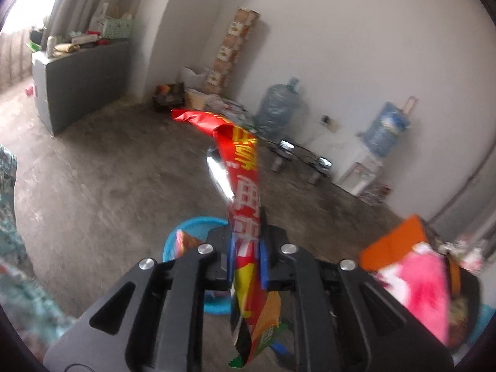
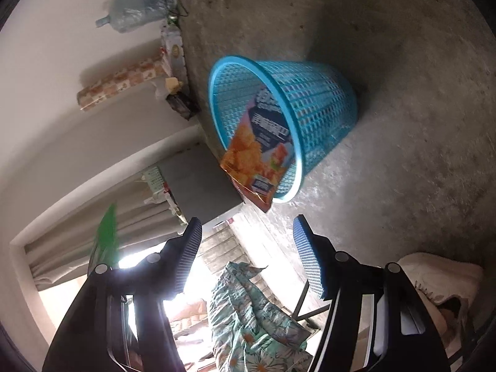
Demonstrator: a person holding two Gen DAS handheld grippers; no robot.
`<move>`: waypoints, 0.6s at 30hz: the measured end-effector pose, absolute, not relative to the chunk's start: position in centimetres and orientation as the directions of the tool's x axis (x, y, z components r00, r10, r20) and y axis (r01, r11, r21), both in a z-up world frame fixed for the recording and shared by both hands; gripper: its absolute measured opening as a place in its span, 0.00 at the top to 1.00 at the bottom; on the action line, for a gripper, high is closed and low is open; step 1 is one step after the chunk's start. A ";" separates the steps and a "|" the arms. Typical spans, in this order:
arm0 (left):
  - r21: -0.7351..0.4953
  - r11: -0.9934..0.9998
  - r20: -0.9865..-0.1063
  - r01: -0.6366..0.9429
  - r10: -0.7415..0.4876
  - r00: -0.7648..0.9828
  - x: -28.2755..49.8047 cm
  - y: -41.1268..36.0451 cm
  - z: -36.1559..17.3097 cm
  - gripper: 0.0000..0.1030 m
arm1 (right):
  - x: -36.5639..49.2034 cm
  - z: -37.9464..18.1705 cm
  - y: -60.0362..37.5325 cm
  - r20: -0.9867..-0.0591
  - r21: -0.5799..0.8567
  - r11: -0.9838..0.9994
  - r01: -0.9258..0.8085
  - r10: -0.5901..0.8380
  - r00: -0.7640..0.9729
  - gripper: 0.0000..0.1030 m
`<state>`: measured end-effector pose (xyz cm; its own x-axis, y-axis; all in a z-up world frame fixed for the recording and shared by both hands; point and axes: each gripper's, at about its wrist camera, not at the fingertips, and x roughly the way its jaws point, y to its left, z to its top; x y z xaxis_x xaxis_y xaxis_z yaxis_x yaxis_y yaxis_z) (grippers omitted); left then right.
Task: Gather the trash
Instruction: 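Open the right tool over the wastebasket while the left tool releases the red chip bag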
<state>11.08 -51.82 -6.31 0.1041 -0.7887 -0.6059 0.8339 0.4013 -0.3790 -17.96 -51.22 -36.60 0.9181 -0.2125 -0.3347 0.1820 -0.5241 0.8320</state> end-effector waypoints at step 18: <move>-0.367 0.608 -0.790 0.704 -0.603 0.110 10.6 -52.8 -12.4 0.38 | -18.7 -36.4 -51.7 -0.346 0.829 -0.529 0.179 -0.233 0.909 0.42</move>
<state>10.62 -52.79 -12.45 0.1099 -0.6035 -0.7898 0.7038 0.6083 -0.3669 -18.72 -51.72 -36.40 0.9089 -0.2334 -0.3456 0.1795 -0.5291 0.8294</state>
